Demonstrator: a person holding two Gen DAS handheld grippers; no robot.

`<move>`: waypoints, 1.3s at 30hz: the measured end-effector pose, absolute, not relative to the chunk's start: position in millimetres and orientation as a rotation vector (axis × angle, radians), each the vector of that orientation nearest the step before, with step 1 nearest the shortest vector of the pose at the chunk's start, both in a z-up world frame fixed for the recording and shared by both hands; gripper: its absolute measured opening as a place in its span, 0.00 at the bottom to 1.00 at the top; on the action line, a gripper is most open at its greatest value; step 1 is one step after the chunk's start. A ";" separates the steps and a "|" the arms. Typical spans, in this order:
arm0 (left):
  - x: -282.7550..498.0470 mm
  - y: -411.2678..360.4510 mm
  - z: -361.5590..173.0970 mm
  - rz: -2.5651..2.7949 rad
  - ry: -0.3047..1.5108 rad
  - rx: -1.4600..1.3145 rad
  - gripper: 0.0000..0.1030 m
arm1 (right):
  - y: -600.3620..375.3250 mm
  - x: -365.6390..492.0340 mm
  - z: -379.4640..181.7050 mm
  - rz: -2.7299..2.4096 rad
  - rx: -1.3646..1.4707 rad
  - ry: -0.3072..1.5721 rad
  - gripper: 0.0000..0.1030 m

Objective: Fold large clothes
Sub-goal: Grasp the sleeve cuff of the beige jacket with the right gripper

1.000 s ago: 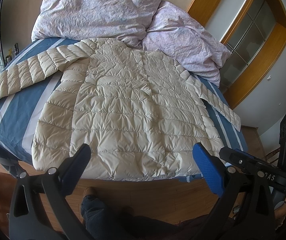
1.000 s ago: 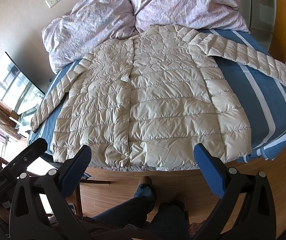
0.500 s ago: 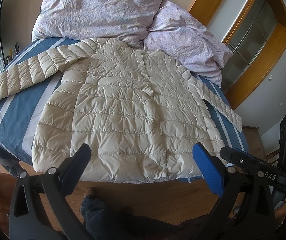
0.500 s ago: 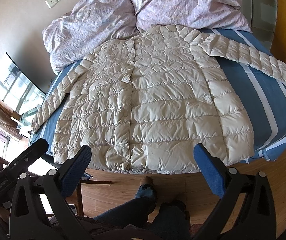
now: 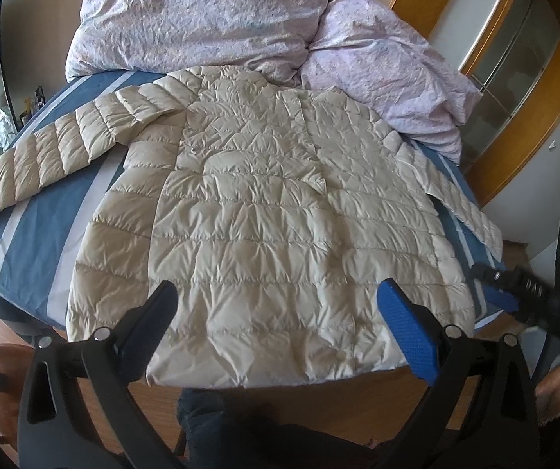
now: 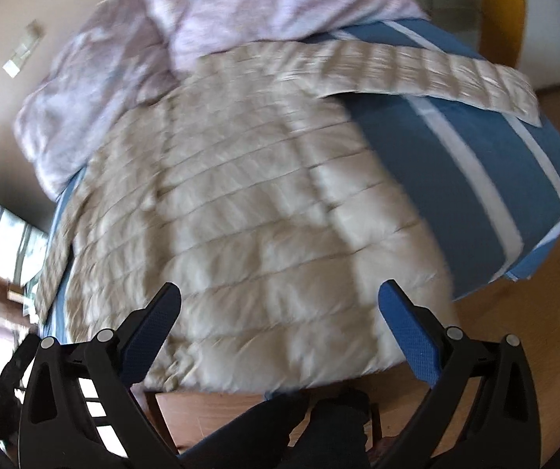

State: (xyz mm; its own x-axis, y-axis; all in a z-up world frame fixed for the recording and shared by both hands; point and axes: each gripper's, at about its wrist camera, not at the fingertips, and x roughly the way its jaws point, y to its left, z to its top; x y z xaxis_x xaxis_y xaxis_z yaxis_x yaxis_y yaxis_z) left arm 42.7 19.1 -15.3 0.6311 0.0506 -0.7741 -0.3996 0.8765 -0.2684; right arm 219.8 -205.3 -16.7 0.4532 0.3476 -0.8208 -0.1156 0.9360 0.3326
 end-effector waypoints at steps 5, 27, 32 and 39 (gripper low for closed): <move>62.0 22.5 -18.2 0.285 0.874 -0.441 0.98 | -273.1 274.7 -13.7 0.085 0.326 0.989 0.95; 97.8 43.5 -28.4 0.370 0.953 -0.465 0.98 | -453.9 434.6 -70.3 -0.380 0.559 1.098 0.62; 97.1 50.1 -28.9 0.393 0.960 -0.472 0.98 | -451.1 438.5 -80.4 -0.391 0.524 1.111 0.49; 97.1 61.4 -33.2 0.405 0.972 -0.497 0.98 | -443.7 431.5 -71.4 -0.345 0.495 1.075 0.10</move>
State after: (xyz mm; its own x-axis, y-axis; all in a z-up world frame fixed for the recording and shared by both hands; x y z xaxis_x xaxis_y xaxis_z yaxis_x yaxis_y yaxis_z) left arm 97.1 61.4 -33.2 0.5056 0.1044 -0.8564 -0.5352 0.8165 -0.2165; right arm 431.5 -443.7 -71.4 0.4391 -0.0304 -0.8979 0.4982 0.8399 0.2152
